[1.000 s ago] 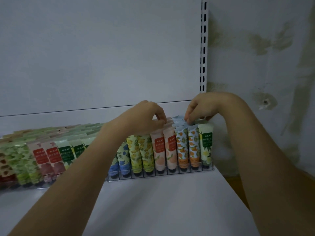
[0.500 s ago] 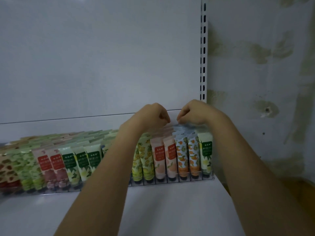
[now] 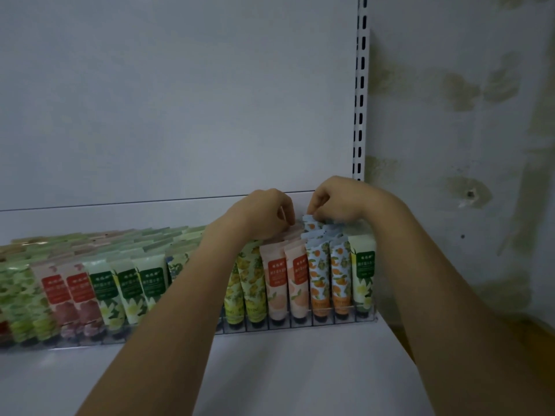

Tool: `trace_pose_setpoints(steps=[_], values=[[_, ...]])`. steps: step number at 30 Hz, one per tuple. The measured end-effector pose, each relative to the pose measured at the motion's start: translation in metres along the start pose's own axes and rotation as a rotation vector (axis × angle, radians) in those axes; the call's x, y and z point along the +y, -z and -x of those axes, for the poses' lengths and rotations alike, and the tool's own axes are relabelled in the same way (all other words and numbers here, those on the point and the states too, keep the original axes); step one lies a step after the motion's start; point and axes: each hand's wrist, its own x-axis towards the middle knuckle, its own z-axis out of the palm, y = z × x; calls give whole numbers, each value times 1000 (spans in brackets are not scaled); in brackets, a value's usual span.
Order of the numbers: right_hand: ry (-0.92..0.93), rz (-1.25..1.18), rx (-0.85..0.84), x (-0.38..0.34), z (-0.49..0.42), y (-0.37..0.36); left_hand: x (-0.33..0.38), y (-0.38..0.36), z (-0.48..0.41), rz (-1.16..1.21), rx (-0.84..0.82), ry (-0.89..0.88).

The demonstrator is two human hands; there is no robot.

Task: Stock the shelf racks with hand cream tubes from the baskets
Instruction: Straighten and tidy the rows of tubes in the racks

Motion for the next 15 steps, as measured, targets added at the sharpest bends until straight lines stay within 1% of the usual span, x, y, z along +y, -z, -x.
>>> trace_pose_setpoints(steps=[6,11,15], values=[[0,48,-92,-3,0,-6,0,1,0,24,3,-14],[-3,-25,-4,2,2,3,7,2,3,35,20,-84],[-56,1,-43,10,4,8,12,0,2,21,-1,-109]])
